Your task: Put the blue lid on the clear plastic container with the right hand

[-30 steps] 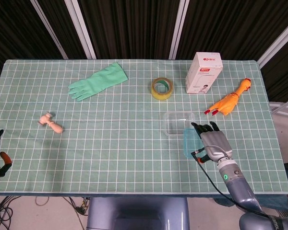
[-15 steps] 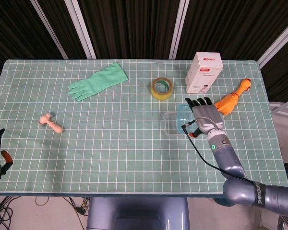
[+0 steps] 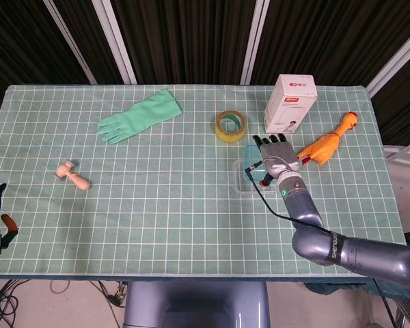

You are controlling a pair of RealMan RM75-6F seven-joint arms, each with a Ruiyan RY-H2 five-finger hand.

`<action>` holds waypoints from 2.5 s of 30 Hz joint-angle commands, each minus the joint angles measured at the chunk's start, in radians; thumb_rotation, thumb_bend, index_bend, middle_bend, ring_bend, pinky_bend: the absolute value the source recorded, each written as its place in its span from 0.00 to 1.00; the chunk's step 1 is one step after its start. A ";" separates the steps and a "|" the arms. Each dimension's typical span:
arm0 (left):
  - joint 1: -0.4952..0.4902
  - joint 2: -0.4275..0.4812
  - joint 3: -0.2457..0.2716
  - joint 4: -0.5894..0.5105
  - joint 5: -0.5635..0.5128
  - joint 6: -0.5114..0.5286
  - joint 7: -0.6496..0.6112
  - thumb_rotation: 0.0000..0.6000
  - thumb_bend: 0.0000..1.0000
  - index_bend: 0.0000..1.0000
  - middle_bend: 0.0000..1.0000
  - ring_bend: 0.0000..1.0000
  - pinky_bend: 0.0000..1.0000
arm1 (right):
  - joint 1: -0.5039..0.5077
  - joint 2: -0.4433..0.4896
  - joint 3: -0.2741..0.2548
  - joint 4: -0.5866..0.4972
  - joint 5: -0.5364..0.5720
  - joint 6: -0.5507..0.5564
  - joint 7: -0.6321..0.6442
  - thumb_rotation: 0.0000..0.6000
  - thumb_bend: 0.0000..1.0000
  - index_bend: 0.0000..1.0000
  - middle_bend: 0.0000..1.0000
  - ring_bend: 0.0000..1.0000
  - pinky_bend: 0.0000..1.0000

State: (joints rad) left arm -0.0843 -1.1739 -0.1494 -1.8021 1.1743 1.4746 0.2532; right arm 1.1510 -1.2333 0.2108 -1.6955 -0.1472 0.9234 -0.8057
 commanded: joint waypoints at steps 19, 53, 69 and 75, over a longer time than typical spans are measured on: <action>-0.006 0.007 -0.003 0.000 -0.016 -0.008 -0.008 1.00 0.82 0.07 0.00 0.00 0.00 | 0.065 -0.142 -0.060 0.127 0.040 -0.044 -0.024 1.00 0.22 0.00 0.46 0.09 0.00; -0.010 0.010 -0.003 0.001 -0.029 -0.005 -0.007 1.00 0.82 0.07 0.00 0.00 0.00 | 0.081 -0.166 -0.103 0.179 0.030 -0.090 0.023 1.00 0.22 0.00 0.46 0.09 0.00; -0.011 0.011 -0.004 0.000 -0.036 -0.007 -0.010 1.00 0.82 0.07 0.00 0.00 0.00 | 0.083 -0.185 -0.113 0.193 0.000 -0.089 0.044 1.00 0.23 0.00 0.46 0.09 0.00; -0.011 0.011 -0.005 -0.001 -0.039 -0.006 -0.010 1.00 0.82 0.07 0.00 0.00 0.00 | 0.085 -0.193 -0.115 0.203 -0.002 -0.085 0.045 1.00 0.23 0.00 0.46 0.09 0.00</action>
State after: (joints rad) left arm -0.0956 -1.1626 -0.1540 -1.8025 1.1357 1.4684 0.2434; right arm 1.2359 -1.4258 0.0956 -1.4929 -0.1488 0.8375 -0.7612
